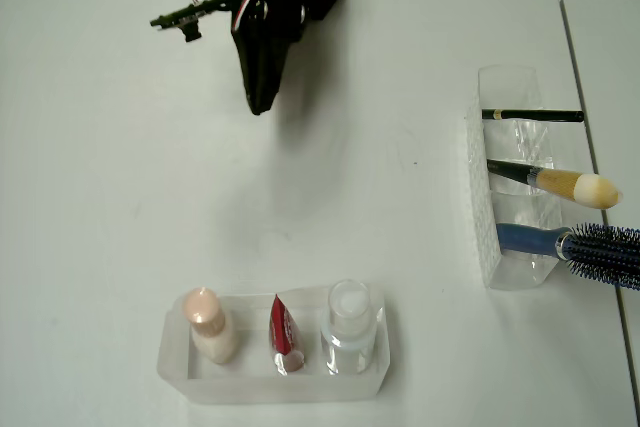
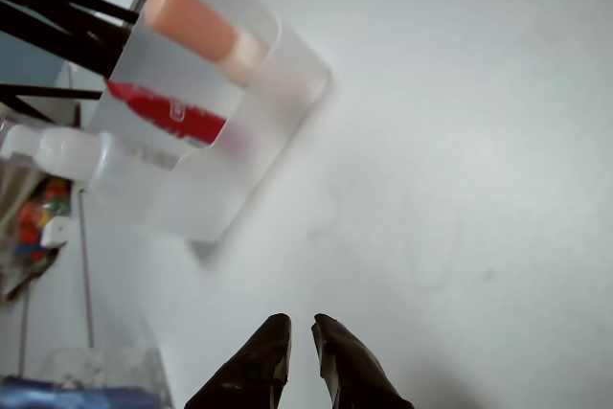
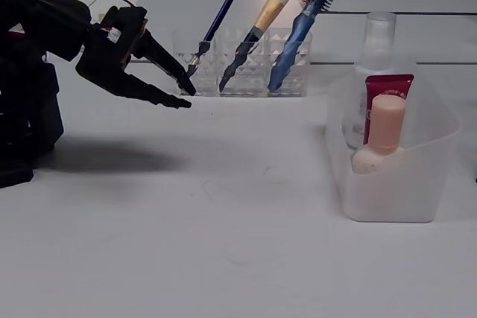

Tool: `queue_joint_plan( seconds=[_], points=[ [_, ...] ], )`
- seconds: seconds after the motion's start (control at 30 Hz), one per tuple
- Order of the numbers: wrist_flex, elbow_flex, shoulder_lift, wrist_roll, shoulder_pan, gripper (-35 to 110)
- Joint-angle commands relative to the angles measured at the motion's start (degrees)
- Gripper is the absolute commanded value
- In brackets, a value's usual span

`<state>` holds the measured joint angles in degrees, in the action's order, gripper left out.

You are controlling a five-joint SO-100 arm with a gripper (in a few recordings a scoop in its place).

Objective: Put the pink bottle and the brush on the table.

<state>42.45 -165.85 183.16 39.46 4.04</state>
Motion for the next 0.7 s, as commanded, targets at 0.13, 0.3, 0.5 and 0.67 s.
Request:
queue_joint_plan(
  seconds=[0.13,0.3,0.5,0.67],
  points=[
    [-4.13,2.37,-2.29,11.69,1.23,0],
    [-8.26,3.52,-5.19,18.28,1.23,0],
    [-11.87,5.19,-10.46,27.51,1.23,0],
    [-17.05,4.39,-14.50,34.54,1.23,0]
  ],
)
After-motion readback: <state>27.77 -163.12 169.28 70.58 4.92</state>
